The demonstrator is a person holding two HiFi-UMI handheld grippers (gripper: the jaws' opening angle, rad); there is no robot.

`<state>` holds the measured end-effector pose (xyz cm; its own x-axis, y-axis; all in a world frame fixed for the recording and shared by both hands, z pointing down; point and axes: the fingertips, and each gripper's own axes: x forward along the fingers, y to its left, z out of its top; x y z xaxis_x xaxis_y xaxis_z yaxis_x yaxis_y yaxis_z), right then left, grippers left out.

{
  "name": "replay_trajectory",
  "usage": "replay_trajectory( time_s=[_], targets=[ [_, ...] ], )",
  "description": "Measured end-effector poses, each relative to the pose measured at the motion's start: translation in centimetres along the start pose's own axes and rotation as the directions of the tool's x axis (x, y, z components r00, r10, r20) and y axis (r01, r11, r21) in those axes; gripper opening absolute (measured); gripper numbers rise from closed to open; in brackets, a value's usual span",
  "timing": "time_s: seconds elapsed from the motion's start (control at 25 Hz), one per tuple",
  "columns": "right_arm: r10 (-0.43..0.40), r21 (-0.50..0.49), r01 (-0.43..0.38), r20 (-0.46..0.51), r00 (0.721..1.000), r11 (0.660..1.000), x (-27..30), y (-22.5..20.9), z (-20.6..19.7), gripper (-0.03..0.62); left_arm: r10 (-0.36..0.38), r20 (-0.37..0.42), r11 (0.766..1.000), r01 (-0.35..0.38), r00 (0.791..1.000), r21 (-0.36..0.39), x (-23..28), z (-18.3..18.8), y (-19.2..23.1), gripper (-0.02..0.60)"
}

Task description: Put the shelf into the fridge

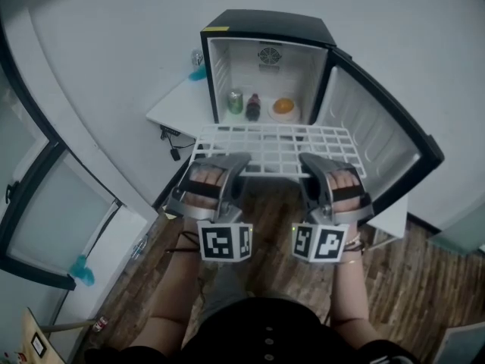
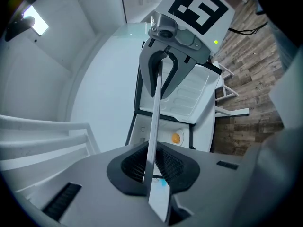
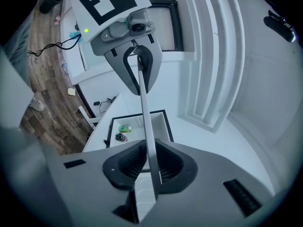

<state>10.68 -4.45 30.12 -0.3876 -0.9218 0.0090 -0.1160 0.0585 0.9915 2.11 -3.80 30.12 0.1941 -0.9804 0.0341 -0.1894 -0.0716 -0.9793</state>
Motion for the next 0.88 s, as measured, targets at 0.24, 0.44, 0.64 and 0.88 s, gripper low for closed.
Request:
replay_trajectory(
  time_s=[0.24, 0.44, 0.64, 0.88],
  targets=[
    [-0.010, 0.003, 0.010, -0.033, 0.999, 1.000, 2.8, -0.2, -0.9, 0.058, -0.001, 0.028, 1.000, 0.002, 1.000, -0.003, 3.1, -0.8, 0.3, 0.046],
    [-0.010, 0.003, 0.011, -0.058, 0.998, 1.000, 7.2, -0.2, -1.5, 0.058, -0.012, 0.052, 1.000, 0.013, 0.999, -0.006, 7.4, -2.8, 0.8, 0.046],
    [-0.021, 0.009, 0.022, -0.075, 0.997, 1.000, 7.9, 0.0, -1.6, 0.058, -0.019, 0.078, 1.000, 0.017, 0.997, 0.019, 8.2, -3.1, 0.9, 0.046],
    [-0.027, 0.010, 0.028, -0.094, 0.995, 1.000, 10.1, -0.4, -1.6, 0.058, -0.016, 0.097, 1.000, 0.014, 0.995, 0.021, 10.2, -4.3, 1.5, 0.046]
  ],
)
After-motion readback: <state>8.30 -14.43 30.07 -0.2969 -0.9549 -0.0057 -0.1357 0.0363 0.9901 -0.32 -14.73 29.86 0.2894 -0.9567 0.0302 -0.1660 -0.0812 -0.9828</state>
